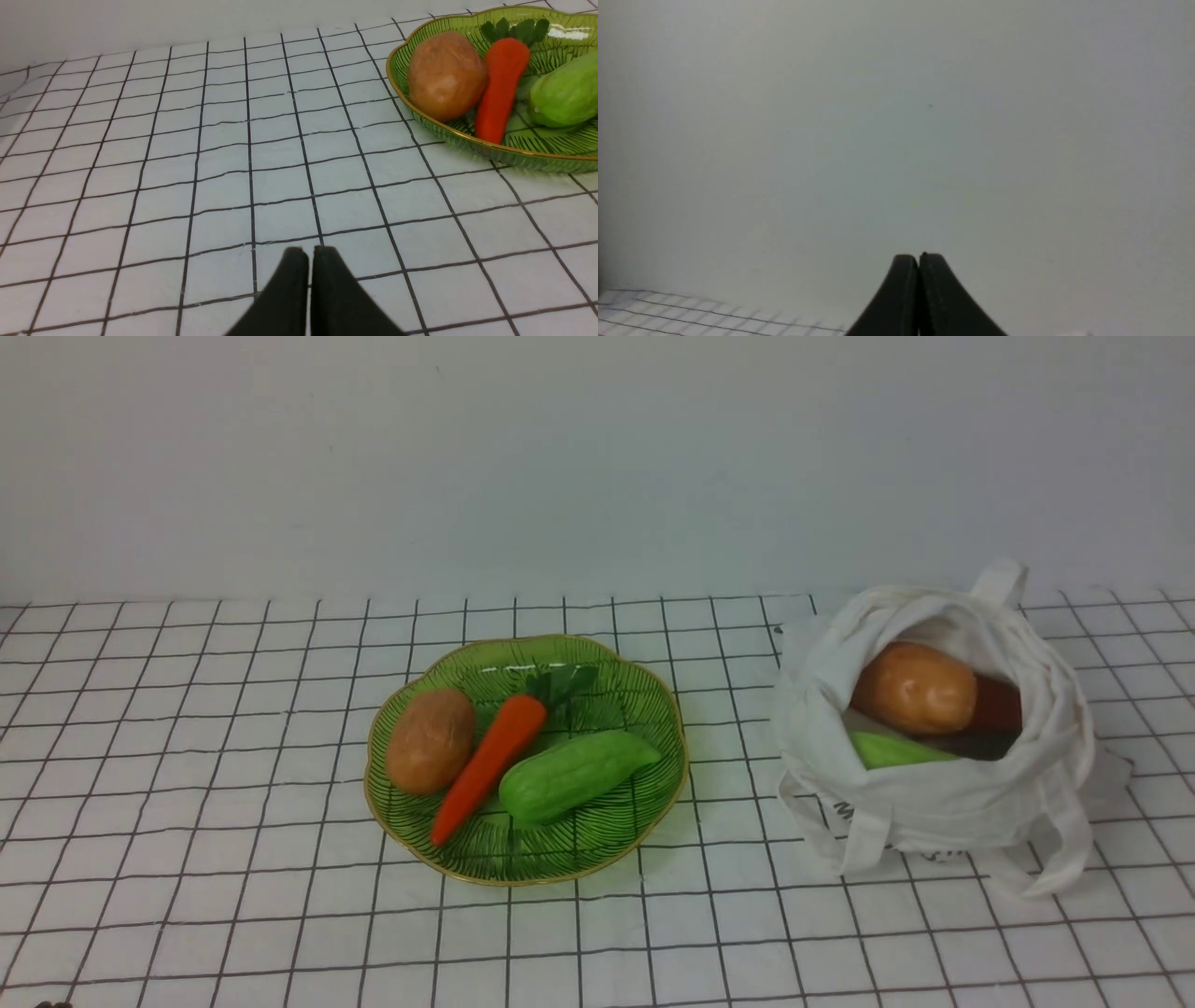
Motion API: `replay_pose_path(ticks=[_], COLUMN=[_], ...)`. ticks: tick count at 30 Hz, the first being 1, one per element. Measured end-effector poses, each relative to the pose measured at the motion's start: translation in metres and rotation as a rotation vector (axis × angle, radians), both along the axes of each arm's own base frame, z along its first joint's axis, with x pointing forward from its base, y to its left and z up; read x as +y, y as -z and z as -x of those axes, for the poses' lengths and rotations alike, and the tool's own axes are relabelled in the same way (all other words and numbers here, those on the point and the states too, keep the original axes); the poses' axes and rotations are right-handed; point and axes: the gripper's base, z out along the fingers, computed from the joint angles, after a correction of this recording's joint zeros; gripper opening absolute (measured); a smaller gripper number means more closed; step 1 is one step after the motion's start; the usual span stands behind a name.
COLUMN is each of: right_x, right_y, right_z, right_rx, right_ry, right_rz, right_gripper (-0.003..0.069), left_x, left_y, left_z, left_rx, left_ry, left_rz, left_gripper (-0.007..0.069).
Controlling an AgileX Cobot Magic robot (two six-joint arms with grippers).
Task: Take vegetables from bag on white checkered tablecloth place on plate.
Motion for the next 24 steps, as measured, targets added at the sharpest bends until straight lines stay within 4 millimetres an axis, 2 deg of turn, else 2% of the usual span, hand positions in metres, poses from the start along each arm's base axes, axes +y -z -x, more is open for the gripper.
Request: replay_pose_path(ticks=[1,2,3,4,6,9,10,12,24], right_x=[0.0,-0.001,-0.003,-0.004,-0.008,-0.011,-0.012,-0.013,-0.013], right_y=[0.002,0.012,0.03,0.038,0.073,0.096,0.116,0.136,0.14], right_z=[-0.001,-0.004,-0.011,-0.013,-0.02,-0.022,-0.021,-0.019,-0.018], right_rx=[0.006,0.04,0.098,0.123,0.23,0.292,0.335,0.376,0.381], right_ry=[0.009,0.055,0.118,0.151,0.241,0.283,0.301,0.311,0.311], right_rz=[0.002,0.012,0.032,0.038,0.055,0.06,0.066,0.071,0.07], right_gripper=[-0.0012,-0.0012,-0.0012,-0.0012,-0.0012,-0.0012,-0.0012,-0.0012,-0.0012], left_x=[0.0,0.0,0.0,0.0,0.0,0.0,0.0,0.0,0.0], left_y=[0.0,0.0,0.0,0.0,0.0,0.0,0.0,0.0,0.0], left_z=[0.0,0.0,0.0,0.0,0.0,0.0,0.0,0.0,0.0], left_rx=[0.0,0.0,0.0,0.0,0.0,0.0,0.0,0.0,0.0], left_ry=[0.0,0.0,0.0,0.0,0.0,0.0,0.0,0.0,0.0], left_rz=[0.0,0.0,0.0,0.0,0.0,0.0,0.0,0.0,0.0], left_gripper=[-0.0008,-0.0008,-0.0008,-0.0008,-0.0008,-0.0008,-0.0008,-0.0008,-0.0008])
